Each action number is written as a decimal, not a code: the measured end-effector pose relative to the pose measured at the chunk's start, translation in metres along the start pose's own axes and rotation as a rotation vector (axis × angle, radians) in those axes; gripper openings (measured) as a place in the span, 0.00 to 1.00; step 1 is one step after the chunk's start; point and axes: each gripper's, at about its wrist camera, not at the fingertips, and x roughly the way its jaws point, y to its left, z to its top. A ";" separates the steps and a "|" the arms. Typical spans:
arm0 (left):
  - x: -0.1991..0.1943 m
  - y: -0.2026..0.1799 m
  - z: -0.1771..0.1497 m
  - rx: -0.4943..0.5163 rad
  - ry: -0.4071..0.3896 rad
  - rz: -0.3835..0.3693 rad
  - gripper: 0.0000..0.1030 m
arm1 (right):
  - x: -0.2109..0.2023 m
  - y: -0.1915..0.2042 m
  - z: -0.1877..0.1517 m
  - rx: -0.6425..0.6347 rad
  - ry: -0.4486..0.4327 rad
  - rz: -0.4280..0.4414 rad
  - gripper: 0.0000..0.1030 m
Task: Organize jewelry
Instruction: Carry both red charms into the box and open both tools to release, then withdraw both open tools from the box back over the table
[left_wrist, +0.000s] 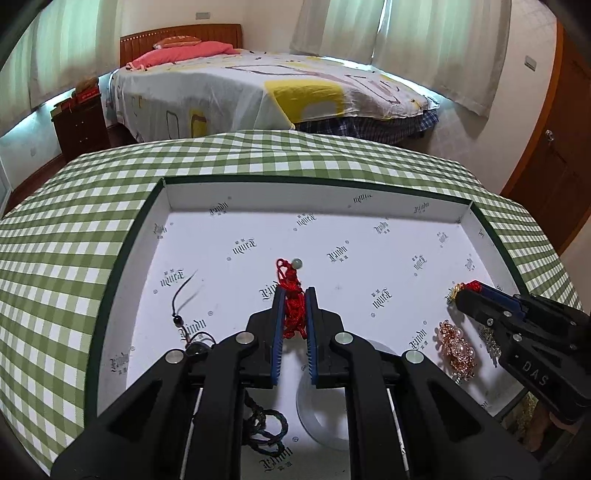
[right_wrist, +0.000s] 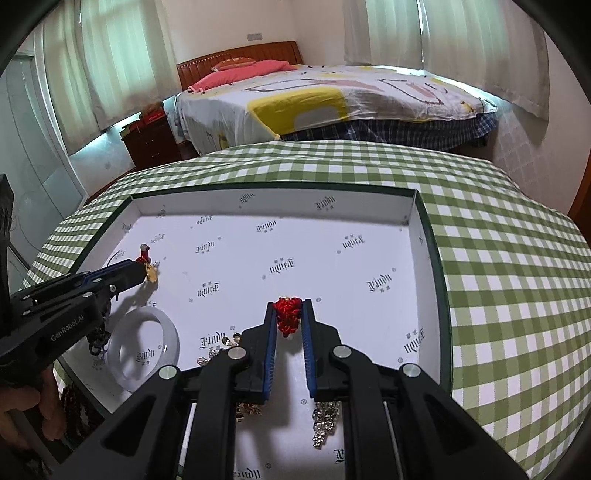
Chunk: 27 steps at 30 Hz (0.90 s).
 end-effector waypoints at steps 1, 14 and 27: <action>0.001 0.001 0.000 -0.005 0.002 -0.002 0.12 | 0.000 0.000 0.000 0.004 0.000 0.003 0.14; -0.002 0.003 -0.003 -0.026 -0.003 -0.011 0.42 | -0.005 -0.002 -0.004 0.015 -0.010 0.006 0.33; -0.035 0.007 -0.007 -0.024 -0.047 -0.012 0.51 | -0.030 0.000 -0.004 0.021 -0.066 0.013 0.33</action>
